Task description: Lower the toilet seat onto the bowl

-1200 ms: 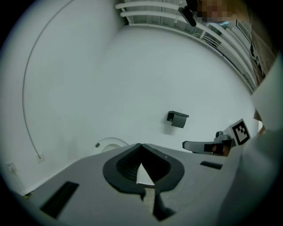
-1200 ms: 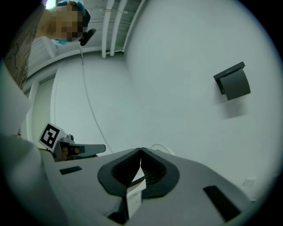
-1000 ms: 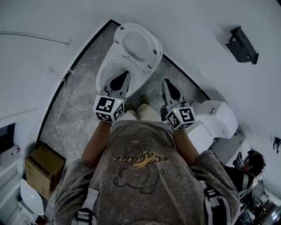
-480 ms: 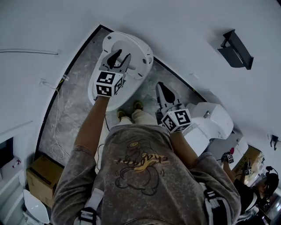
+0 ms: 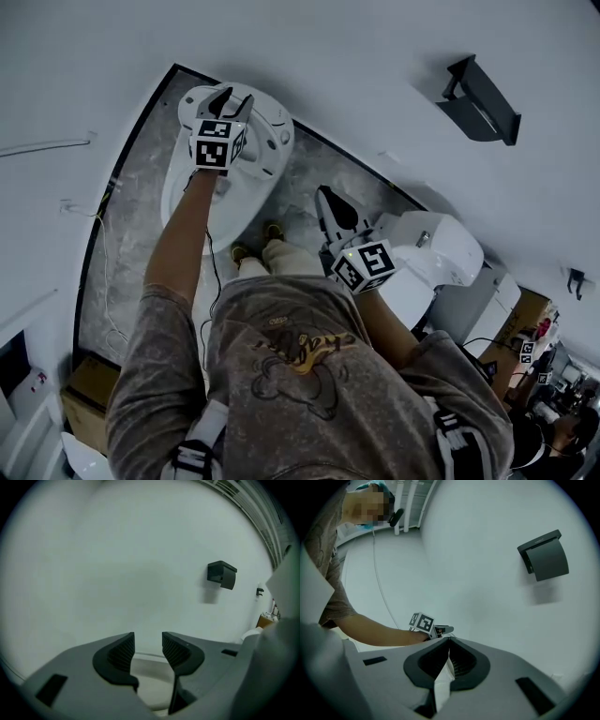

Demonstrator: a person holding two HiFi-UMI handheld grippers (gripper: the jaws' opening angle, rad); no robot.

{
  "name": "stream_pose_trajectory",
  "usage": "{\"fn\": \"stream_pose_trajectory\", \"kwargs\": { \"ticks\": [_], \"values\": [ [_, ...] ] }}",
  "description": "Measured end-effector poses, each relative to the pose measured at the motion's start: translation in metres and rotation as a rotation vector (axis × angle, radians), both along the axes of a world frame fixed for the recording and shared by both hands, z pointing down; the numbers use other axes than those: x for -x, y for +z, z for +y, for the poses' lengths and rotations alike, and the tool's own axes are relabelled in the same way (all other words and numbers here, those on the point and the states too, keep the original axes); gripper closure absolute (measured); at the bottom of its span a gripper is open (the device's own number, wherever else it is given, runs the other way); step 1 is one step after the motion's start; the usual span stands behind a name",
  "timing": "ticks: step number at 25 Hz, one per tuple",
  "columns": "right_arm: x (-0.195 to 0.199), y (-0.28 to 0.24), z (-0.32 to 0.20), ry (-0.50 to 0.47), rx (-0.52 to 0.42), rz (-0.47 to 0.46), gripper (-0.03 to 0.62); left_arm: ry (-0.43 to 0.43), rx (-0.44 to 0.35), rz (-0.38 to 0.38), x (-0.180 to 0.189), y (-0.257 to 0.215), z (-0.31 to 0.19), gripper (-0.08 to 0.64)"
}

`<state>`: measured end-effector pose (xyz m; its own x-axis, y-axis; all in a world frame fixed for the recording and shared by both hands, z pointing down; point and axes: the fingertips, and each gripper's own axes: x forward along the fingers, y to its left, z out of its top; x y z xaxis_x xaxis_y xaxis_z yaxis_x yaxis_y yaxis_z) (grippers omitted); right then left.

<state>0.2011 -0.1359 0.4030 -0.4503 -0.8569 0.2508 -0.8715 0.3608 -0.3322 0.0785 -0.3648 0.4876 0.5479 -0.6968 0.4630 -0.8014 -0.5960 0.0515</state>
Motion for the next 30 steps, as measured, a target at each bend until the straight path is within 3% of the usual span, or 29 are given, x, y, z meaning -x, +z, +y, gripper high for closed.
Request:
{"fn": "stream_pose_trajectory", "kwargs": {
  "ticks": [6,11,17,30],
  "values": [
    [-0.013,0.006,-0.008,0.015,0.02,-0.006,0.566,0.0,0.041,-0.051,0.001,0.021,-0.006,0.385],
    [-0.012,0.011,-0.013,0.015,0.022,-0.018,0.566,0.025,0.013,-0.097,0.003,0.023,-0.002,0.385],
    [0.002,0.011,-0.01,-0.002,0.02,-0.024,0.566,0.032,0.009,-0.099,0.016,0.019,0.013,0.385],
    [0.062,0.018,0.005,-0.089,0.01,-0.056,0.566,-0.04,0.043,-0.105,0.087,0.01,0.098,0.385]
  ]
}}
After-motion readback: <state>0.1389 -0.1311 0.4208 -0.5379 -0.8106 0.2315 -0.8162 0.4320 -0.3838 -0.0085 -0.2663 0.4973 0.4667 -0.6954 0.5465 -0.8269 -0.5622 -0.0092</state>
